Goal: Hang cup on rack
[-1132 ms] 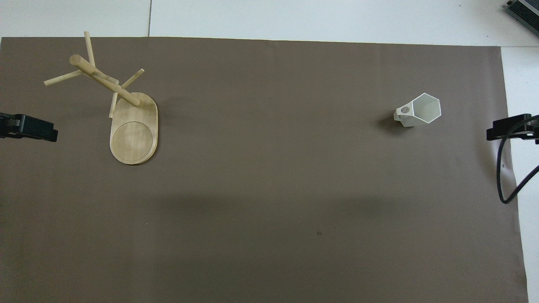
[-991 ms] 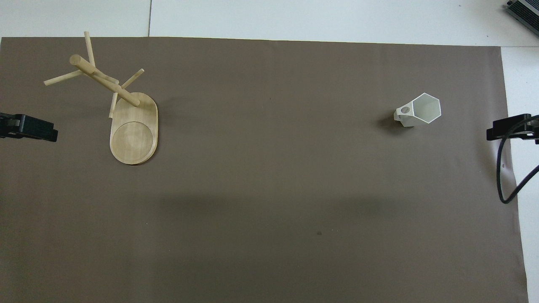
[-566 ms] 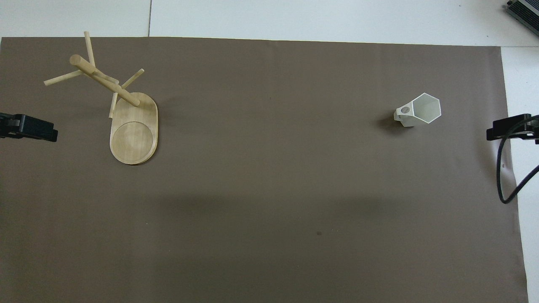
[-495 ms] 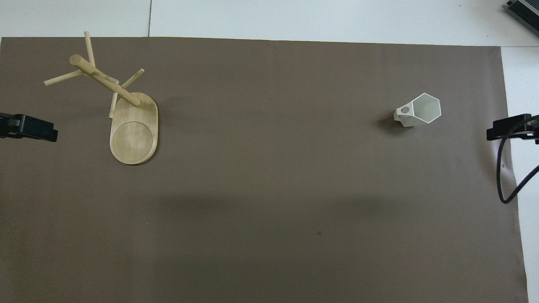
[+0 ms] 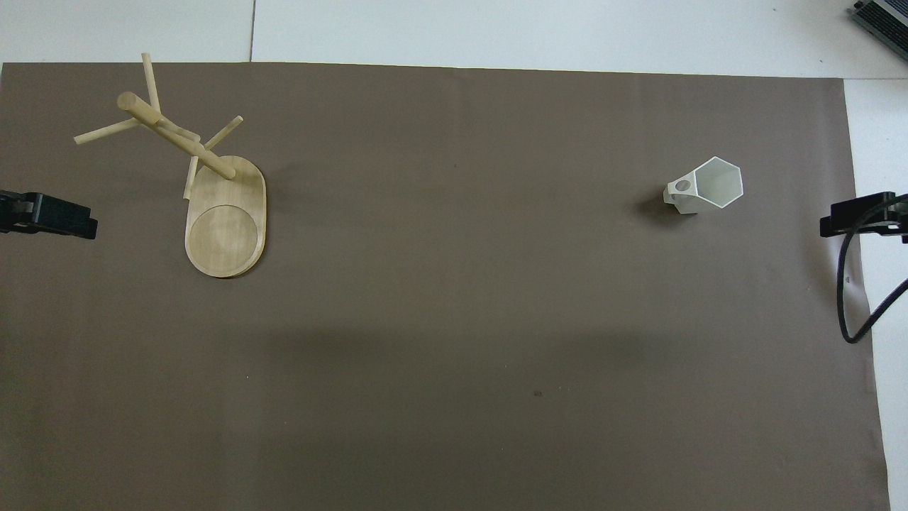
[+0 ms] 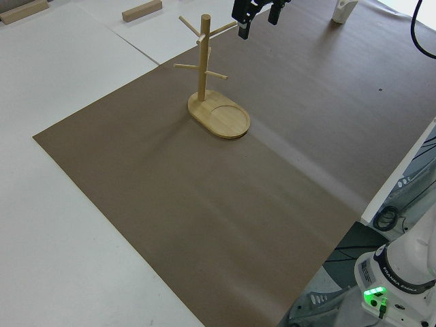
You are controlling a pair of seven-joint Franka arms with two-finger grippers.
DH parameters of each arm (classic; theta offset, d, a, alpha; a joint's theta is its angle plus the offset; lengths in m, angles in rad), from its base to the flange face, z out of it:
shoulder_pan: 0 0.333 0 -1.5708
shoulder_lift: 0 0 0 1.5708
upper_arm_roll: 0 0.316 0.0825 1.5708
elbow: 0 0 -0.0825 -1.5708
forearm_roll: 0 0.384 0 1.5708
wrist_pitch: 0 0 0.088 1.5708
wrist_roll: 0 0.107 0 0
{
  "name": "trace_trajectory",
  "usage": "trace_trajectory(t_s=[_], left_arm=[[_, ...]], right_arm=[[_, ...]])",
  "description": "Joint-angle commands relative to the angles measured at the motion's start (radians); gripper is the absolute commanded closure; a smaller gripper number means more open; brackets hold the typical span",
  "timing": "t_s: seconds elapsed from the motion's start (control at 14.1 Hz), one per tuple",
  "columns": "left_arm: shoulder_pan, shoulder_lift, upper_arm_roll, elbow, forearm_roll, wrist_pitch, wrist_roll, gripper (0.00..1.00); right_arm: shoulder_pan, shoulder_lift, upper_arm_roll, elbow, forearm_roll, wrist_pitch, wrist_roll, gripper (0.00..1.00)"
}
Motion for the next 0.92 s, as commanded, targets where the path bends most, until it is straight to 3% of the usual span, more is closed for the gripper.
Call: trace_trajectory(t_s=[0.0, 0.85], left_arm=[[0.006, -0.020, -0.003, -0.020, 0.017, -0.010, -0.009, 0.00], [0.005, -0.020, -0.003, -0.020, 0.017, -0.010, -0.009, 0.00]], right_arm=[[-0.008, -0.020, 0.004, -0.024, -0.008, 0.016, 0.000, 0.00], [-0.008, -0.020, 0.004, -0.024, -0.008, 0.011, 0.003, 0.00]])
